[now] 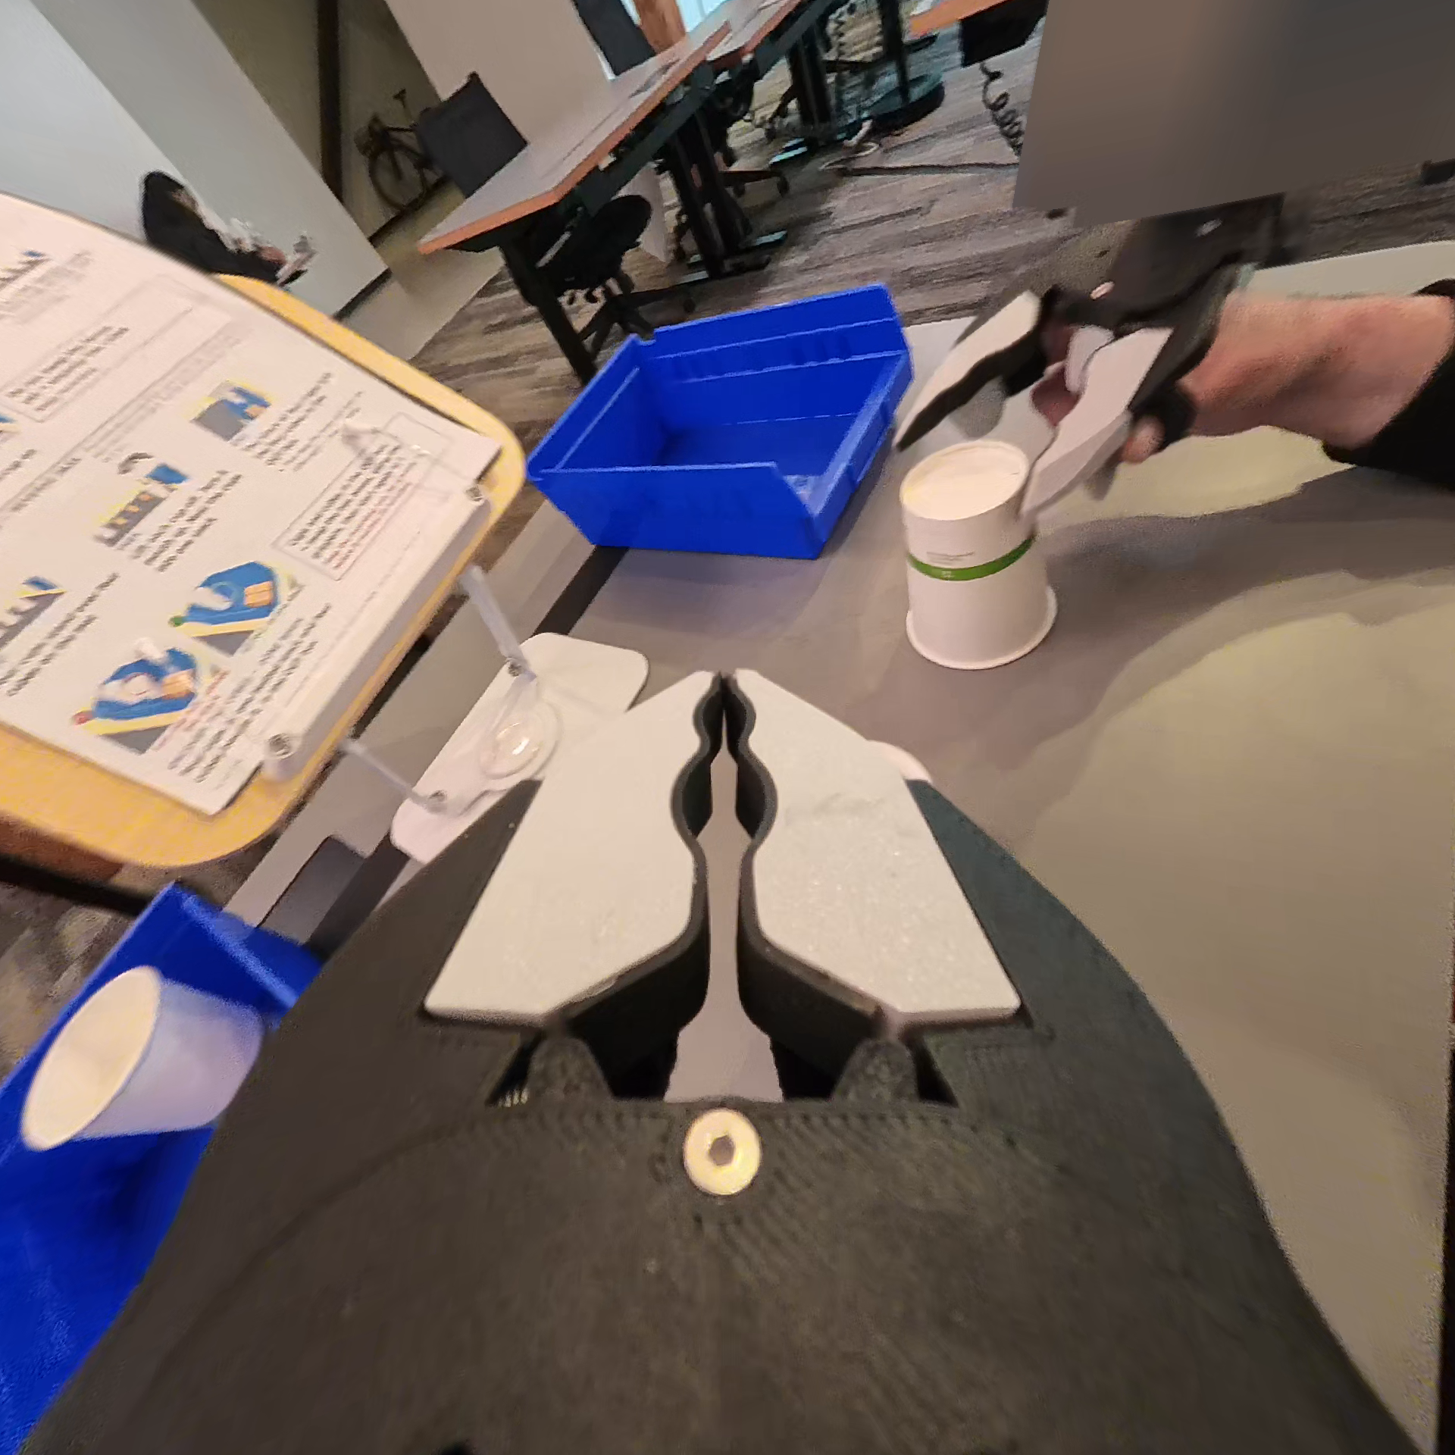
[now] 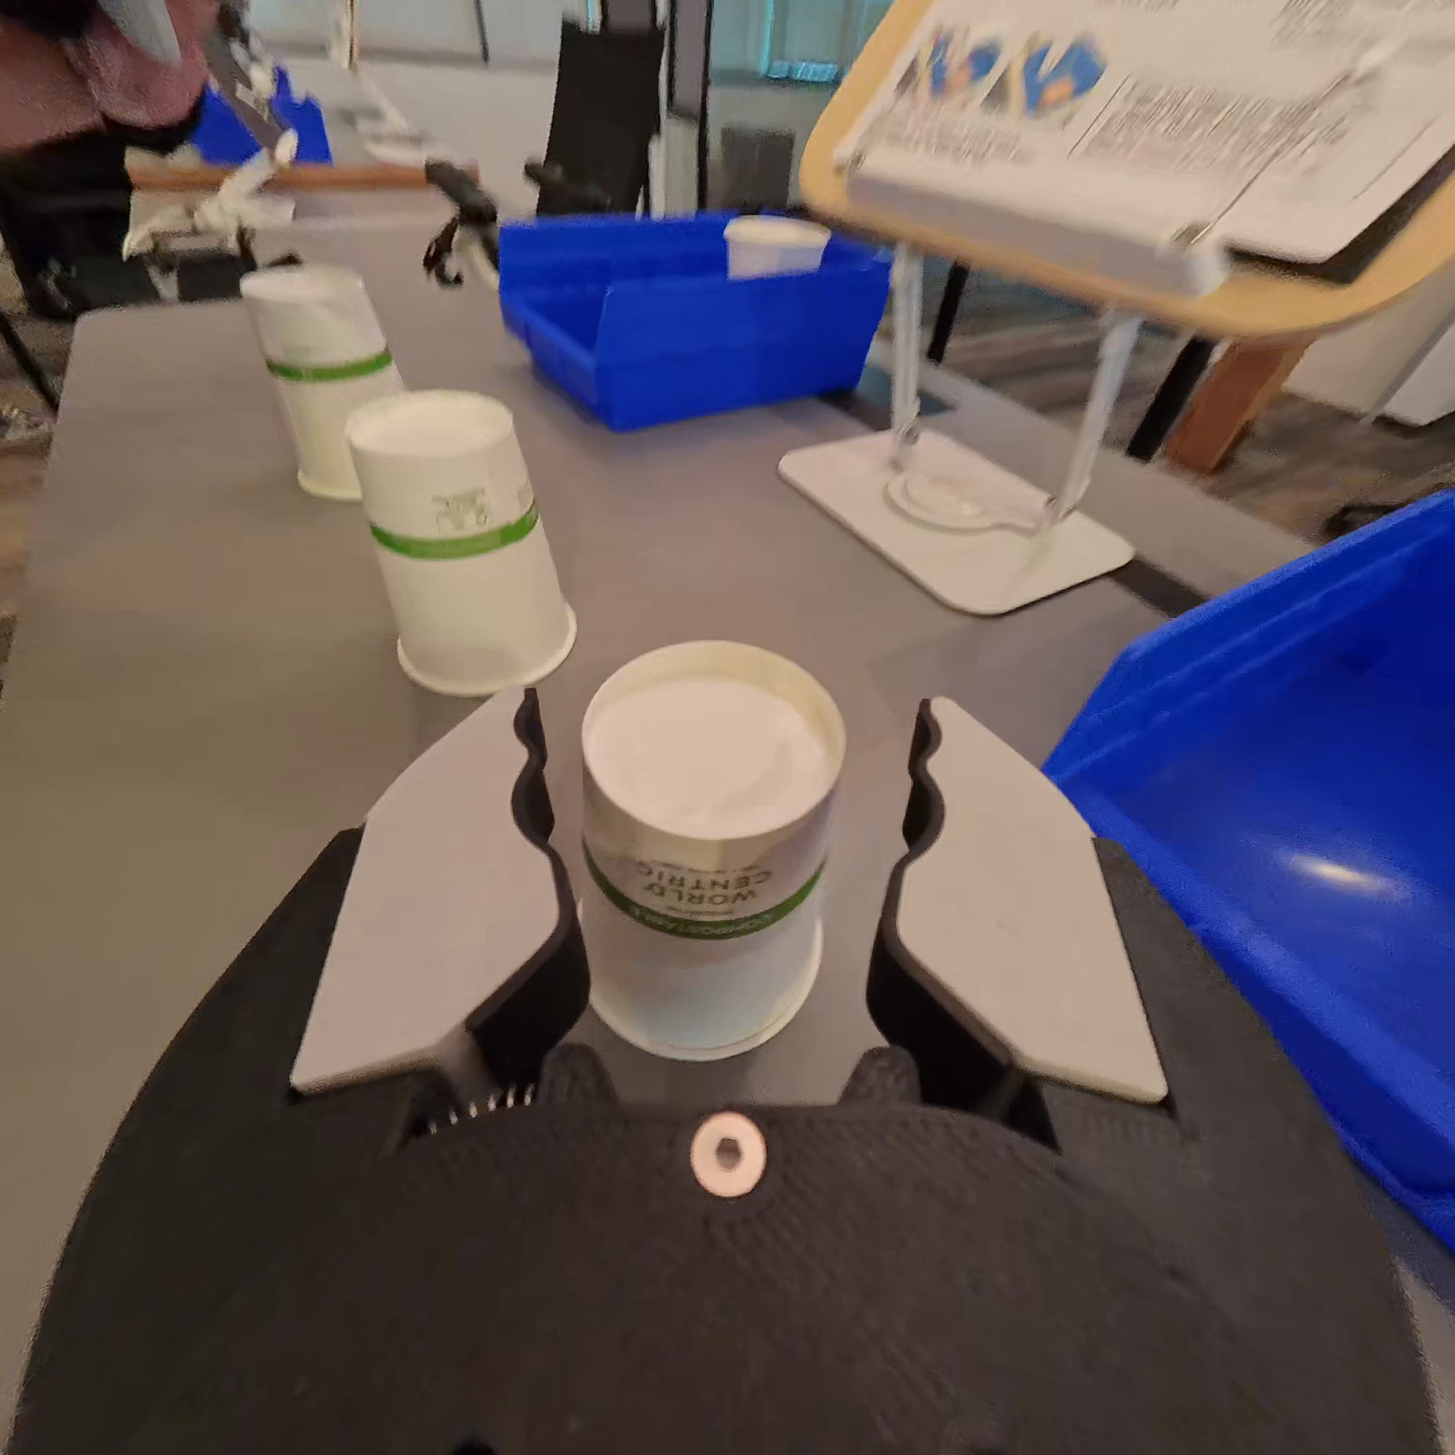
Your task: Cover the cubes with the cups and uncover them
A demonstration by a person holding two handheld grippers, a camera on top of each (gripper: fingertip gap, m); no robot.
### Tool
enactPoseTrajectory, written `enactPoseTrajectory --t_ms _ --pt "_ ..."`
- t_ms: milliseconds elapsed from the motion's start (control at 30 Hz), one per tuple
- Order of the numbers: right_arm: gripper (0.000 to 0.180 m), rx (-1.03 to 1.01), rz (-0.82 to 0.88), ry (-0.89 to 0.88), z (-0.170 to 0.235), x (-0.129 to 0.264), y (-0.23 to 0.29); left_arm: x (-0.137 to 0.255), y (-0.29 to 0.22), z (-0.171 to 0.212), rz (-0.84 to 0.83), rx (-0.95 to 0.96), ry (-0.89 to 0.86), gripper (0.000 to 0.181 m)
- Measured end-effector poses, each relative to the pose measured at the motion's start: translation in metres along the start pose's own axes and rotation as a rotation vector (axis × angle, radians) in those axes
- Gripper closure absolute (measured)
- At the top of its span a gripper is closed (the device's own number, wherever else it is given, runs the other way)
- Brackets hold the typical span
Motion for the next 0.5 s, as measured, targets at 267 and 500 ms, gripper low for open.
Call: enactPoseTrajectory --t_ms 267,500 --pt "0.14 0.137 -0.051 -0.3 -0.053 0.034 0.038 0.061 0.044 0.018 -0.22 0.063 0.017 0.176" --pt "0.18 0.151 -0.237 -0.346 -0.082 -0.022 0.088 0.076 0.11 0.072 -0.386 0.014 0.229 0.162"
Point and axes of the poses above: each gripper's, where its closed fingertips meet, x back along the fingers, z out of its underside, y = z × x across the jaws, the point moved 10 cm from there along x, back along the fingers, and after that the axes turned 8 degrees about z, right-handed, at the moved point
